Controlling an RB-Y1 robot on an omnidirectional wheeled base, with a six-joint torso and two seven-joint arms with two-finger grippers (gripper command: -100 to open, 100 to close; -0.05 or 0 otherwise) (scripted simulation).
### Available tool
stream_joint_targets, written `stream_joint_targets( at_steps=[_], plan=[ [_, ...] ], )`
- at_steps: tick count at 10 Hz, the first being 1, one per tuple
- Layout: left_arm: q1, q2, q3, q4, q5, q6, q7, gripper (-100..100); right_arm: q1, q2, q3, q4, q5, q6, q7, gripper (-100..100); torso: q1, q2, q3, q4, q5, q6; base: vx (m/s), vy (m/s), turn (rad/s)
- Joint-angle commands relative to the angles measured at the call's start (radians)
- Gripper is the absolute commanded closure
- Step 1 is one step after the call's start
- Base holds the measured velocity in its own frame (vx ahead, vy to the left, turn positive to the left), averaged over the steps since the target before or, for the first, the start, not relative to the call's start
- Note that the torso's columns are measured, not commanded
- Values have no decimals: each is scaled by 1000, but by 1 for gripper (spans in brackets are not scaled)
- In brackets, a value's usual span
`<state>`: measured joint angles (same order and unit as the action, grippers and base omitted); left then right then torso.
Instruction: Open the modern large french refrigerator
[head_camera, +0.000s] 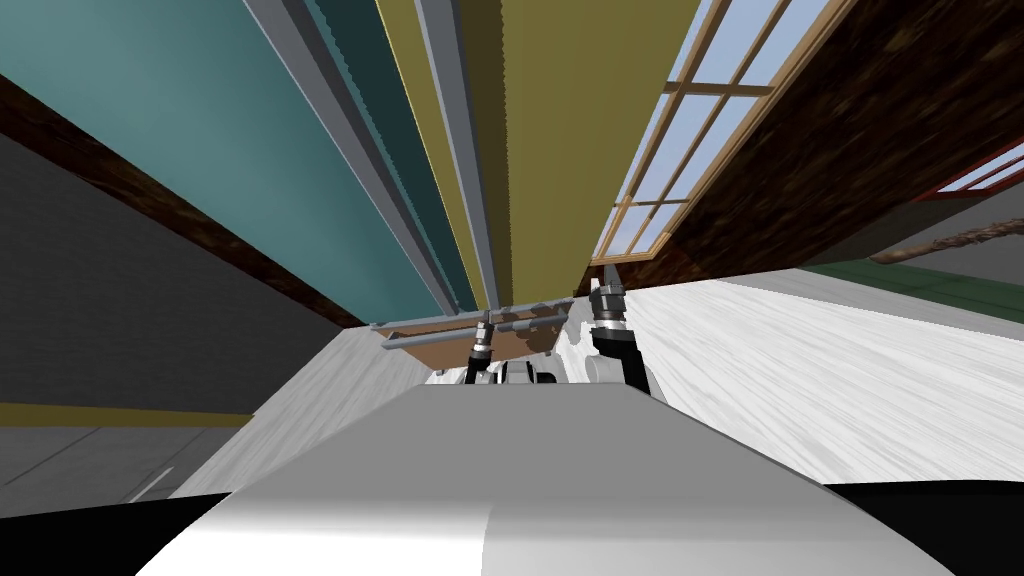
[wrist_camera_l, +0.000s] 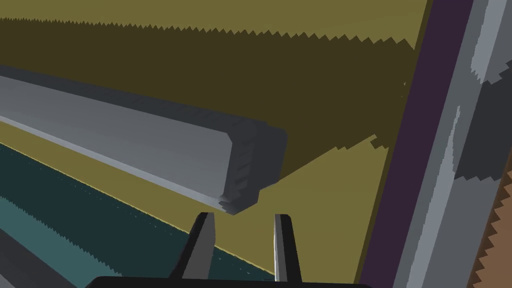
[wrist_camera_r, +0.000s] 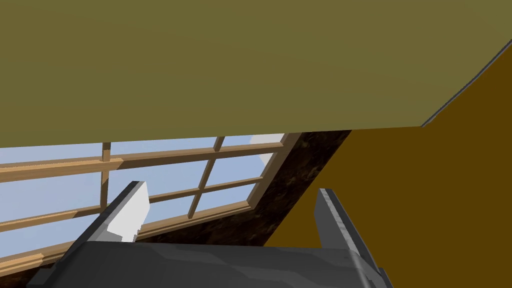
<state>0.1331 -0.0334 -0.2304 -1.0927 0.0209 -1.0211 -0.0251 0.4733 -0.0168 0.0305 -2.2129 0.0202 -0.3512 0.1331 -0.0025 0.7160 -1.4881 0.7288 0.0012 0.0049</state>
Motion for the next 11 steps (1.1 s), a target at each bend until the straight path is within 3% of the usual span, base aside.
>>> stream_joint_targets(
  at_steps=[1,2,3,6,9,11],
  plan=[
    [17,5,-4,29,-1,-29,3,100,0,0,0,0,0,0,0,0,0,6,3,3,-1,-3,20,-26,-15],
    [22,7,-5,12,-2,-21,4,100,0,0,0,0,0,0,0,0,1,16,8,7,-1,-4,16,-12,0],
    [20,55,-8,10,3,-16,10,-100,0,0,0,0,0,0,0,0,3,23,13,9,-1,-5,8,3,-16],
    [13,138,-20,0,19,7,30,-100,0,0,0,0,0,0,0,0,4,24,13,10,-1,-5,-9,25,-22],
    [1,195,-41,-21,48,47,66,-100,0,0,0,0,0,0,0,0,2,21,12,9,-1,-5,-15,42,-41],
    [-11,201,-63,-43,78,87,105,-100,0,0,0,0,0,0,0,0,4,22,12,9,-1,-5,-24,74,-72]
  ],
)
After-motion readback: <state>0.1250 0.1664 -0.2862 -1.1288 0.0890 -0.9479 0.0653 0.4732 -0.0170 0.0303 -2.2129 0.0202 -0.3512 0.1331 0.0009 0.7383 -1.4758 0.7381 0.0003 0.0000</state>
